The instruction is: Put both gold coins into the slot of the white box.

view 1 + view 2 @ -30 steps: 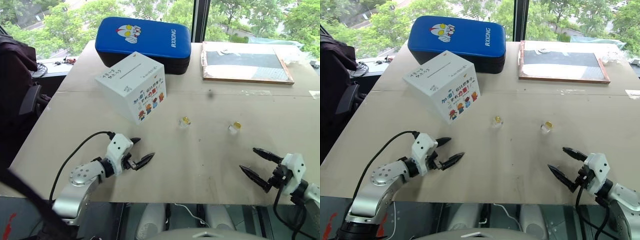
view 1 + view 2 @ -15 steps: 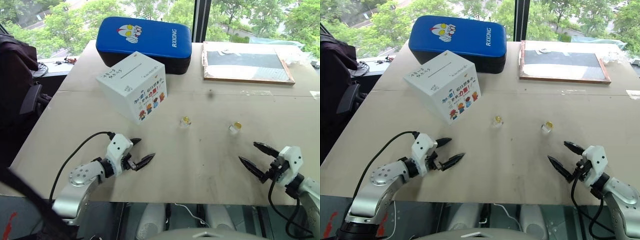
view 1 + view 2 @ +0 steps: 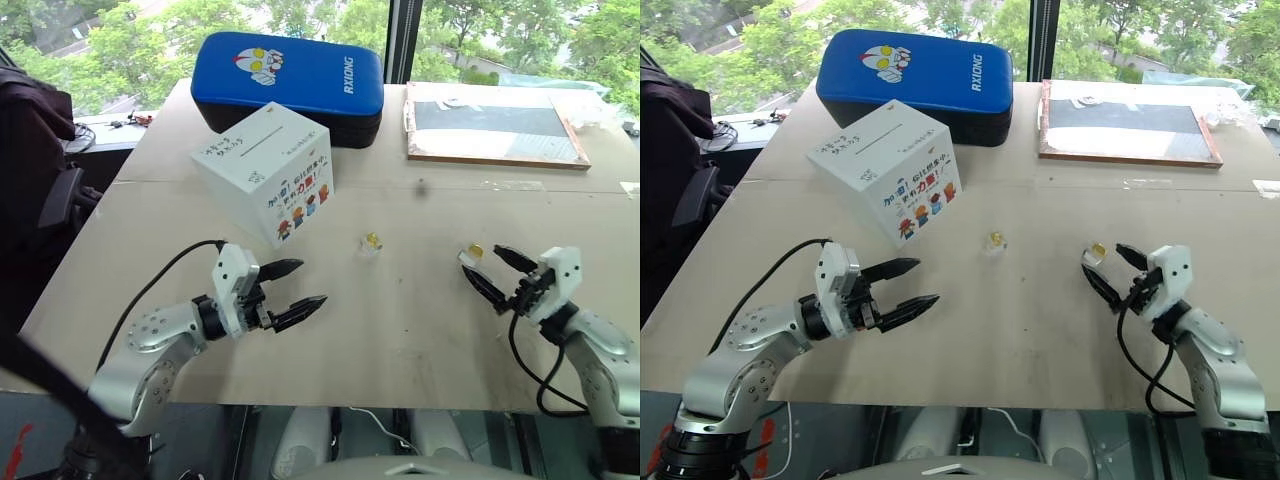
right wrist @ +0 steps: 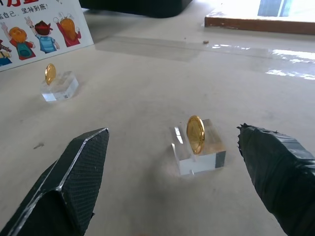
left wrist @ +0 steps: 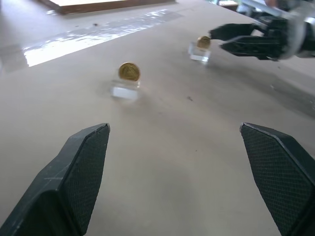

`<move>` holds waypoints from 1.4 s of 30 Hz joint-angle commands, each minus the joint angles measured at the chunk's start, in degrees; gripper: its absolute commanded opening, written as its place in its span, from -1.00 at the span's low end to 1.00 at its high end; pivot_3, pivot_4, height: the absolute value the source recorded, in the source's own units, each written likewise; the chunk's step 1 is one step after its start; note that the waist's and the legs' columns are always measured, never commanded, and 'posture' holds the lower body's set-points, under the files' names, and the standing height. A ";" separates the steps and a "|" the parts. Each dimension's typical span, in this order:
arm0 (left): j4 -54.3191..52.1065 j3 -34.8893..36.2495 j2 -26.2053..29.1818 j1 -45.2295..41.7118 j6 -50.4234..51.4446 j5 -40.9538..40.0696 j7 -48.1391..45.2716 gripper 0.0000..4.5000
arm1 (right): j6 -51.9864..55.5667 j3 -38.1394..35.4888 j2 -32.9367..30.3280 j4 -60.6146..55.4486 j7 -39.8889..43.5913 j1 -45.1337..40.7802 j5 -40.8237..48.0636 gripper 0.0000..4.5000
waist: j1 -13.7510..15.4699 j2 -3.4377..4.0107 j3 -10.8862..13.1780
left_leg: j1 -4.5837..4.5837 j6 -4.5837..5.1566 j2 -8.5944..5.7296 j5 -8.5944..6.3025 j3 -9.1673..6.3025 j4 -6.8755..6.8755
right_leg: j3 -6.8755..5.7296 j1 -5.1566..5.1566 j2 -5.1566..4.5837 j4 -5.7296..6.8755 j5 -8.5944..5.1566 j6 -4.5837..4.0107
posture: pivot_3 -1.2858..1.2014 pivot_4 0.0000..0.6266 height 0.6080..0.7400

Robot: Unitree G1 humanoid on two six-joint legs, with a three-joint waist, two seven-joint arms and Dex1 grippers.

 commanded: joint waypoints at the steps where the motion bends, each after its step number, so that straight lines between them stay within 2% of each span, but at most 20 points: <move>1: -3.91 -0.40 2.05 -2.18 0.67 0.11 -0.16 0.98 | -0.01 0.20 0.63 0.83 -0.44 -2.30 -0.41 0.89 | 0.01 0.00 0.00 | 0.00 0.00 0.00 0.00 0.00 0.00 | 0.00 0.00 0.01 0.00 0.01 0.02 | 0.03 -0.52 1.00; 4: -5.16 -0.93 3.09 -2.94 1.12 0.77 0.18 1.00 | -0.10 0.66 0.40 1.52 0.41 -2.95 -0.75 0.53 | 0.04 0.00 0.00 | 0.00 0.00 -0.01 0.00 -0.01 0.00 | 0.00 0.00 0.11 0.01 0.07 0.13 | 0.03 -0.52 1.00; 5: -5.49 -1.29 3.41 -2.97 1.11 1.15 0.15 1.00 | -0.25 0.92 0.27 1.84 0.78 -3.11 -1.07 0.30 | 0.03 0.00 0.00 | 0.00 0.00 -0.01 0.00 0.00 0.00 | 0.01 0.00 0.31 0.01 0.08 0.15 | 0.03 -0.52 1.00; 9: -6.07 -2.00 3.50 -2.48 0.97 1.61 0.57 1.00 | -1.05 1.16 0.59 3.25 1.50 -4.29 -1.83 -0.41 | -0.06 0.00 0.00 | 0.00 0.00 -0.01 0.00 0.01 0.00 | 0.04 0.00 0.34 0.02 0.09 0.17 | 0.03 -0.52 1.00; 11: -5.87 -1.95 3.50 -2.24 0.85 1.77 0.51 1.00 | -1.36 1.11 0.60 3.51 1.83 -4.56 -2.09 -0.89 | -0.11 0.00 0.00 | 0.02 0.00 -0.01 0.00 0.01 0.00 | 0.05 0.00 0.37 0.02 0.09 0.16 | 0.03 -0.52 1.00; 12: -5.68 -1.91 3.49 -2.13 0.74 1.91 0.40 1.00 | -1.46 1.12 0.59 3.59 1.92 -4.59 -2.24 -0.97 | -0.10 0.00 0.00 | 0.03 0.00 0.00 0.00 0.00 0.00 | 0.05 0.00 0.39 0.04 0.09 0.16 | 0.03 -0.52 1.00; 19: -4.86 -1.82 1.00 -3.01 2.25 0.55 2.60 1.00 | -0.44 -0.26 1.33 1.75 1.82 -4.78 -0.08 -0.97 | -0.04 0.00 0.00 | 0.03 0.00 0.00 0.00 0.01 0.01 | 0.08 0.00 0.39 0.04 0.10 0.18 | 0.03 -0.52 1.00; 26: -4.58 -0.34 -13.88 -9.89 15.21 -13.96 18.73 1.00 | 20.47 -4.58 6.83 -12.72 -7.28 -7.61 26.44 -0.97 | -0.03 -0.06 0.02 | 0.00 0.00 0.02 0.00 -0.09 0.07 | 0.05 0.01 0.15 0.15 0.13 0.24 | 0.03 -0.52 1.00; 28: -4.10 0.67 -17.18 -11.67 17.23 -18.13 22.23 1.00 | 23.54 -5.07 8.00 -14.68 -10.32 -8.63 31.75 -0.97 | -0.01 -0.08 0.02 | 0.01 0.00 0.01 0.00 -0.09 0.07 | 0.05 0.01 0.20 0.17 0.13 0.24 | 0.03 -0.52 1.00; 31: -2.32 2.16 -25.62 -15.37 18.49 -29.78 28.82 1.00 | 27.51 -2.82 13.11 -19.39 -18.89 -11.00 45.70 -0.97 | -0.06 -0.14 0.05 | 0.00 0.00 0.01 0.01 -0.12 0.07 | 0.04 0.02 0.25 0.17 0.13 0.24 | 0.03 -0.52 1.00; 34: -1.23 3.52 -29.66 -17.06 18.73 -36.91 32.57 1.00 | 27.65 -0.83 17.61 -22.15 -25.85 -11.95 53.87 -0.97 | -0.28 -0.14 0.05 | -0.01 0.00 0.00 0.01 -0.13 0.09 | 0.04 0.01 0.24 0.20 0.13 0.24 | 0.03 -0.52 1.00; 37: -1.83 3.55 -31.33 -16.72 18.92 -43.61 34.84 1.00 | 26.94 2.73 21.16 -24.51 -31.00 -11.65 57.22 -0.97 | -0.39 -0.16 0.04 | -0.01 0.00 -0.01 0.01 -0.13 0.09 | 0.05 0.01 0.43 0.20 0.13 0.24 | 0.03 -0.52 1.00; 42: -2.51 2.40 -30.96 -15.75 18.64 -47.33 36.85 1.00 | 26.23 5.41 21.94 -25.38 -32.86 -11.44 58.39 -0.97 | -0.67 -0.16 0.03 | -0.02 0.01 -0.08 0.01 -0.12 0.09 | 0.05 0.02 0.44 0.17 0.13 0.23 | 0.03 -0.52 1.00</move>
